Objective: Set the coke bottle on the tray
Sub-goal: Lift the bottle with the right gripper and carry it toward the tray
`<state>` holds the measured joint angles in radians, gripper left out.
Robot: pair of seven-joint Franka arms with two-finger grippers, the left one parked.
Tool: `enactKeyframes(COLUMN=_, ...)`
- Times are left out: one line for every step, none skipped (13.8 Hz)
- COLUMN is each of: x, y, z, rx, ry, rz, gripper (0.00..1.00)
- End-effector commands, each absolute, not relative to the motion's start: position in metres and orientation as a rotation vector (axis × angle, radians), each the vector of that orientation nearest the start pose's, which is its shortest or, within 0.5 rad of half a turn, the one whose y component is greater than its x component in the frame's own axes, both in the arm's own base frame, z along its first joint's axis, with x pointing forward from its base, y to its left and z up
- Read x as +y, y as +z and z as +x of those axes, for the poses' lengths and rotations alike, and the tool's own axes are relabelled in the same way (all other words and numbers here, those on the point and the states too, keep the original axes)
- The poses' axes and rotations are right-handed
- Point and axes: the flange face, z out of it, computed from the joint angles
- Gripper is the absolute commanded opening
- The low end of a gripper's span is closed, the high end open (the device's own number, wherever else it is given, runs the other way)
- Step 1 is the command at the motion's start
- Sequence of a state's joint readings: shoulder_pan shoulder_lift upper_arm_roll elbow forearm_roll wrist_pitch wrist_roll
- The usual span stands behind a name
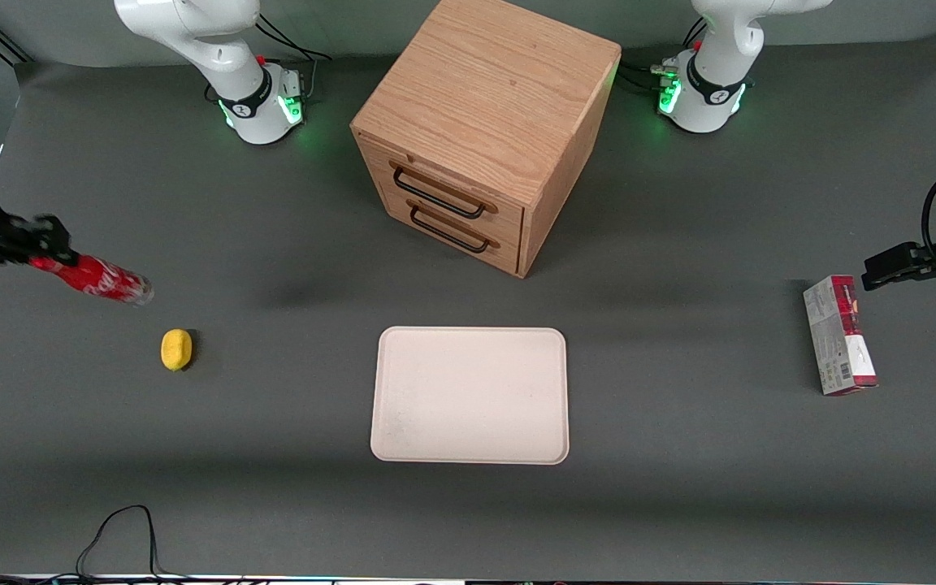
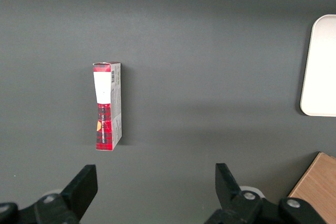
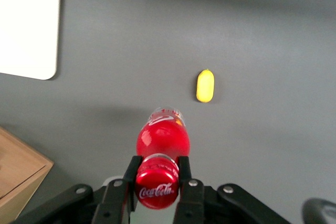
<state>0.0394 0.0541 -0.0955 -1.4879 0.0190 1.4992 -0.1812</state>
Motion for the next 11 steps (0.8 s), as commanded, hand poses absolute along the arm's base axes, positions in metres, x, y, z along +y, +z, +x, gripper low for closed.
enactKeyframes(x=-0.022, y=0.663, z=0.563, rx=-0.250, ry=0.035, rz=-3.093, gripper=0.01)
enactKeyframes(x=-0.016, y=0.664, z=0.564, rx=-0.264, ry=0.028, rz=-3.093, gripper=0.01)
enactKeyframes(x=-0.004, y=0.666, z=0.569, rx=-0.293, ry=0.018, rz=-3.095, gripper=0.00)
enactKeyframes(x=0.017, y=0.669, z=0.583, rx=-0.345, ry=-0.007, rz=-3.096, gripper=0.00)
enactKeyframes(x=0.034, y=0.670, z=0.598, rx=-0.385, ry=-0.018, rz=-3.098, gripper=0.00)
enactKeyframes(x=0.057, y=0.666, z=0.613, rx=-0.438, ry=-0.022, rz=-3.097, gripper=0.00)
enactKeyframes(x=0.076, y=0.665, z=0.625, rx=-0.476, ry=-0.045, rz=-3.094, gripper=0.00)
enactKeyframes(x=0.101, y=0.655, z=0.635, rx=-0.526, ry=-0.047, rz=-3.087, gripper=0.00)
enactKeyframes(x=0.123, y=0.645, z=0.643, rx=-0.536, ry=-0.046, rz=-3.078, gripper=0.00)
enactKeyframes(x=0.151, y=0.632, z=0.650, rx=-0.502, ry=-0.038, rz=-3.072, gripper=0.00)
enactKeyframes(x=0.182, y=0.623, z=0.652, rx=-0.474, ry=-0.036, rz=-3.068, gripper=0.00)
